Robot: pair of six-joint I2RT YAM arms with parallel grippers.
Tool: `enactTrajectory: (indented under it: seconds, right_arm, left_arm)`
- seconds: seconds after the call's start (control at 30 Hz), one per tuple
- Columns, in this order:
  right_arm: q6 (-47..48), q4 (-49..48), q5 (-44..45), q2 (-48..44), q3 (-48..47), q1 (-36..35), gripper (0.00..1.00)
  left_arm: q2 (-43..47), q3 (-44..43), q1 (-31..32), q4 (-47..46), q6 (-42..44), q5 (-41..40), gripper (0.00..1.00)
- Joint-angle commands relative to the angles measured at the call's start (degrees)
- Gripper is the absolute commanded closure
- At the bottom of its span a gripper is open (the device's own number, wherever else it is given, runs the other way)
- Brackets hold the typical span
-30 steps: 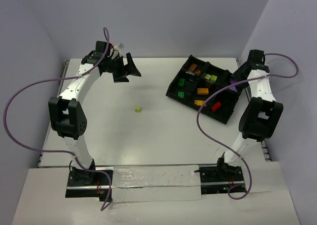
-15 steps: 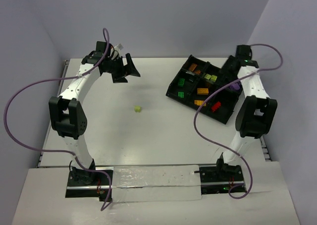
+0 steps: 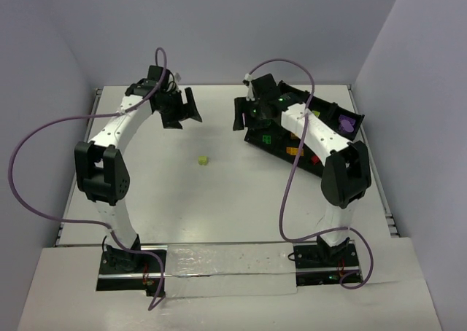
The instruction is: Sort the legos into containers by color
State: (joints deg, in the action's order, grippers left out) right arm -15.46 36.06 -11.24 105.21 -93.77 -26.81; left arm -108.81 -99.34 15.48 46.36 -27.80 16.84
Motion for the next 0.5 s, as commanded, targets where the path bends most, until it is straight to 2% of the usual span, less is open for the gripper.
enactTrajectory:
  seconds: [0.0, 0.2, 0.33, 0.47]
  right_arm:
    - [-2.8, -1.1, 2.6, -2.1, -3.2, 3.7, 0.34]
    - [-5.0, -1.1, 3.2, -5.4, -1.7, 9.6, 0.33]
    - [-4.8, -1.1, 3.2, -6.2, -1.4, 11.2, 0.33]
    - [-4.8, -1.0, 2.7, -6.1, -1.8, 11.4, 0.33]
  left_arm:
    - [-1.1, 4.5, 5.4, 4.5, 4.3, -6.9, 0.13]
    - [-3.7, 7.3, 9.0, 2.5, 2.4, -11.9, 0.23]
    - [-6.2, 7.4, 11.5, 2.7, 3.0, -14.6, 0.24]
    - [-7.5, 8.1, 11.8, 1.9, 2.5, -14.5, 0.3]
